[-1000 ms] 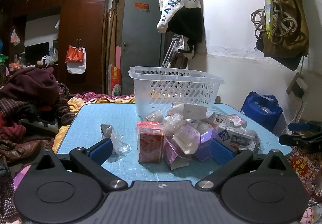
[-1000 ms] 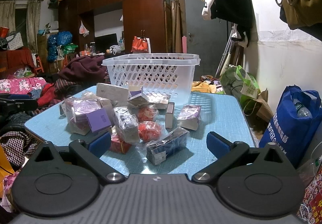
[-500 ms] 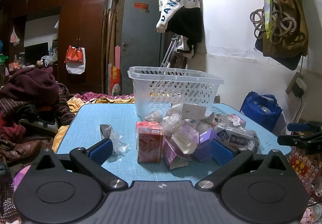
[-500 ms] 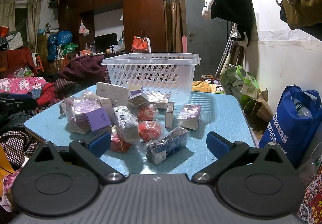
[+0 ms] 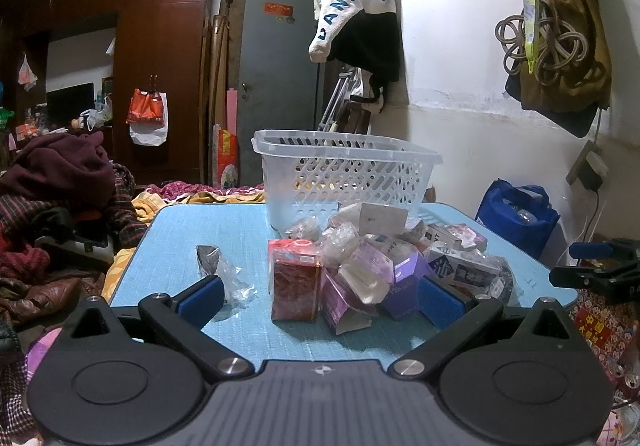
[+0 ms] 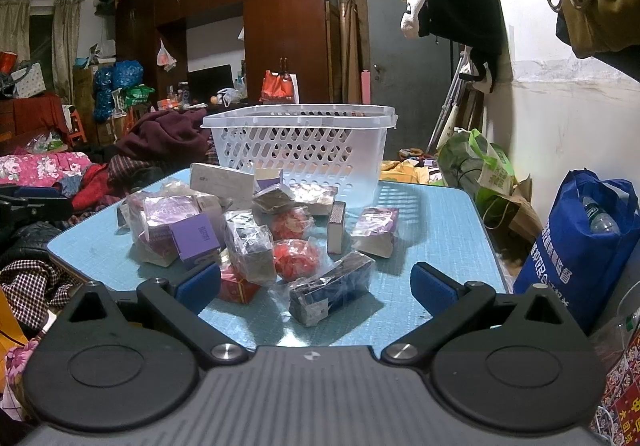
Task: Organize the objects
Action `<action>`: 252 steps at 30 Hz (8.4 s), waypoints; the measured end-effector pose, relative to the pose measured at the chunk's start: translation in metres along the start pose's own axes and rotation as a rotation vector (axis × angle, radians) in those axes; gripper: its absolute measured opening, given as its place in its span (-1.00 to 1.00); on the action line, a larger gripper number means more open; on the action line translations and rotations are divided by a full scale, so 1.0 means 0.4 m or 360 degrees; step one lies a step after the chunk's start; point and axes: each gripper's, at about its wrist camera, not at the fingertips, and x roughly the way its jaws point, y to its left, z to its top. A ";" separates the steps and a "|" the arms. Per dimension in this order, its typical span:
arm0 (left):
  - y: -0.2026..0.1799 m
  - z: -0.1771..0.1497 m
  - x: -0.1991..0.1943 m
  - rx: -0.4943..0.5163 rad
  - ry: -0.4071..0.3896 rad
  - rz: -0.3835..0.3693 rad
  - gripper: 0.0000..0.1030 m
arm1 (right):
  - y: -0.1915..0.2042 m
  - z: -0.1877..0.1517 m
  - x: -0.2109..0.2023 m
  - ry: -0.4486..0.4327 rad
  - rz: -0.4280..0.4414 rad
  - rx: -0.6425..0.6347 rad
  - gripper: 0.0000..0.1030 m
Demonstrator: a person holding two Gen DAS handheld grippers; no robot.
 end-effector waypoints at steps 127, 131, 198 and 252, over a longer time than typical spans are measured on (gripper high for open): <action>0.198 -0.069 0.188 -0.0080 -0.0167 -0.0207 0.75 | -0.171 0.052 0.397 0.0291 0.0006 0.0091 0.11; 0.181 -0.077 0.200 -0.0070 -0.0145 -0.0271 0.75 | -0.167 0.054 0.389 0.0252 0.0010 0.0078 0.10; 0.093 0.320 0.463 -0.0102 -0.0202 -0.0268 0.54 | -0.048 0.356 0.433 -0.0312 0.0040 -0.0179 1.00; -0.007 -0.081 0.211 0.0074 -0.0146 -0.0355 -0.21 | 0.019 -0.043 0.190 -0.0206 0.0334 -0.0083 -0.35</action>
